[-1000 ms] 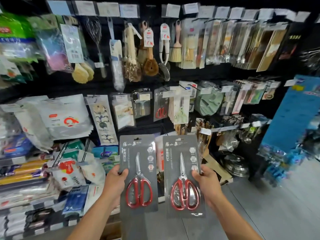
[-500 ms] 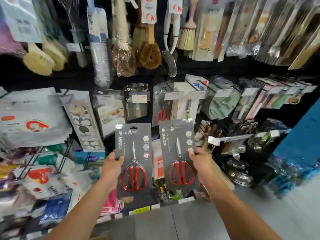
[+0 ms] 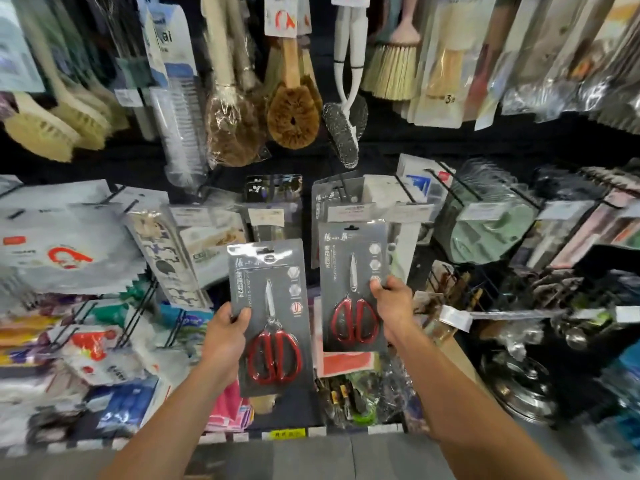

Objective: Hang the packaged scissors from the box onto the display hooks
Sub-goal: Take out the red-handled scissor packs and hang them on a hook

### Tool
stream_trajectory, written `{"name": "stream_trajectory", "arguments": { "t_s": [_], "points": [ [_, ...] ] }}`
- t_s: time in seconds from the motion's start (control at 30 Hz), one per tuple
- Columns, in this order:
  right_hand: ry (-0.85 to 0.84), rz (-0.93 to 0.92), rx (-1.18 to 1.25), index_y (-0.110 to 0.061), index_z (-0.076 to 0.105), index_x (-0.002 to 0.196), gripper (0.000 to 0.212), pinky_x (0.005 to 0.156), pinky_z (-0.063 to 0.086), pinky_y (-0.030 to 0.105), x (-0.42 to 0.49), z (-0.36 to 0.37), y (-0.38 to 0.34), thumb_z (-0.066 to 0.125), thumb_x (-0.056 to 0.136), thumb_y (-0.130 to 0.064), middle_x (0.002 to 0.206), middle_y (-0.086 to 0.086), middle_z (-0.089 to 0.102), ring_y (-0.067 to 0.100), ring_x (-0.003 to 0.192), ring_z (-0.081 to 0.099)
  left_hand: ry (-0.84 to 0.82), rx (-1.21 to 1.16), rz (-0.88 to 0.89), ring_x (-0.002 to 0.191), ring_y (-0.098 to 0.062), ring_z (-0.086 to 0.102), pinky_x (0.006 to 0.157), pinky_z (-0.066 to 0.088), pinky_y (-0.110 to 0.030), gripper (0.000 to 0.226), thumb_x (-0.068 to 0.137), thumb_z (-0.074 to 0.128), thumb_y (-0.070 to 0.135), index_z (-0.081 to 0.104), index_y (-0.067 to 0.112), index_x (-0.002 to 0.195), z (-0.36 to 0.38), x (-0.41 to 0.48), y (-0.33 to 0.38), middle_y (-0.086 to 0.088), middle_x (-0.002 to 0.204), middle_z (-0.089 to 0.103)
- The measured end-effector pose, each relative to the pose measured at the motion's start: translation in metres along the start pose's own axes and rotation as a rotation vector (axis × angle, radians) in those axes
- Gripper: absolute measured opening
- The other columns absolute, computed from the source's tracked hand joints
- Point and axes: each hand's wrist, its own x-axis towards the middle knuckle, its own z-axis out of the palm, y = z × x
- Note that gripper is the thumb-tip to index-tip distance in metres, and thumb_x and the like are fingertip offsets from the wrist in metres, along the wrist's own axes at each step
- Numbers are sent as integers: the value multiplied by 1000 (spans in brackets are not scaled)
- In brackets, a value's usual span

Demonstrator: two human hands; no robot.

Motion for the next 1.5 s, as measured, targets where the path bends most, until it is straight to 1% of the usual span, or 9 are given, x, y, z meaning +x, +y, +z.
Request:
{"name": "stream_trajectory", "arguments": {
  "t_s": [0.1, 0.3, 0.37, 0.5, 0.6, 0.8, 1.03, 1.17, 1.5],
  "points": [
    [-37, -54, 24, 4, 55, 81, 26, 65, 41, 32, 5, 3, -8, 61, 91, -18, 70, 5, 52, 16, 67, 46, 43, -48, -15, 94, -26, 64, 93, 51, -42, 14, 99, 53, 14, 62, 20, 90, 9, 0, 1, -5, 97, 70],
    [-88, -143, 48, -20, 61, 76, 25, 63, 44, 13, -3, -6, -21, 55, 94, -3, 68, -12, 60, -9, 53, 54, 78, -91, -14, 84, -20, 60, 92, 49, -43, 12, 99, 53, 12, 62, 18, 93, 22, -3, -9, -8, 98, 69],
    [-102, -161, 54, -19, 63, 78, 24, 70, 48, 19, -5, -8, -19, 56, 94, -2, 71, -9, 64, -5, 62, 57, 76, -86, -17, 82, -20, 59, 93, 48, -44, 13, 99, 53, 13, 61, 19, 91, 23, -4, -13, -7, 95, 68],
    [-97, -195, 69, 1, 62, 90, 11, 87, 52, 47, -4, -5, -20, 58, 93, -9, 96, 28, 64, 16, 77, 55, 78, -93, -41, 88, -21, 60, 86, 49, -39, 12, 99, 53, 16, 64, 19, 94, 25, -4, -16, -4, 96, 69],
    [-86, -188, 70, -11, 67, 84, 12, 89, 53, 50, 2, 2, -22, 59, 93, -12, 92, 20, 70, 19, 79, 61, 82, -95, -42, 89, -21, 61, 85, 50, -37, 14, 98, 52, 16, 65, 20, 96, 24, -8, -15, -5, 98, 70],
    [-58, -173, 40, 0, 60, 92, 17, 86, 48, 58, 5, 11, -16, 59, 93, -17, 99, 31, 61, 21, 70, 52, 97, -61, -44, 105, -37, 63, 98, 48, -53, 17, 97, 52, 19, 68, 23, 95, 16, -8, -22, -11, 104, 71],
    [-54, -143, 81, -1, 61, 91, 16, 86, 50, 55, 13, 16, -13, 57, 94, -17, 99, 30, 63, 32, 70, 55, 98, -81, -75, 104, -36, 65, 96, 50, -55, 15, 98, 52, 17, 67, 21, 97, 13, -3, -25, -9, 103, 73],
    [-72, -153, 130, -10, 67, 90, 13, 72, 52, 33, 19, 23, -24, 55, 95, -11, 84, 17, 69, 17, 75, 56, 96, -64, -69, 104, -37, 65, 97, 49, -55, 13, 97, 53, 16, 66, 18, 96, 14, 0, -28, -11, 103, 72],
    [-52, -153, 70, -13, 51, 72, 25, 53, 35, 24, 51, 46, -36, 52, 96, -11, 63, 0, 43, 11, 58, 35, 75, -34, -41, 97, -30, 65, 98, 48, -52, 15, 98, 53, 17, 67, 21, 92, 24, 4, -18, -6, 98, 72]
  ]
}}
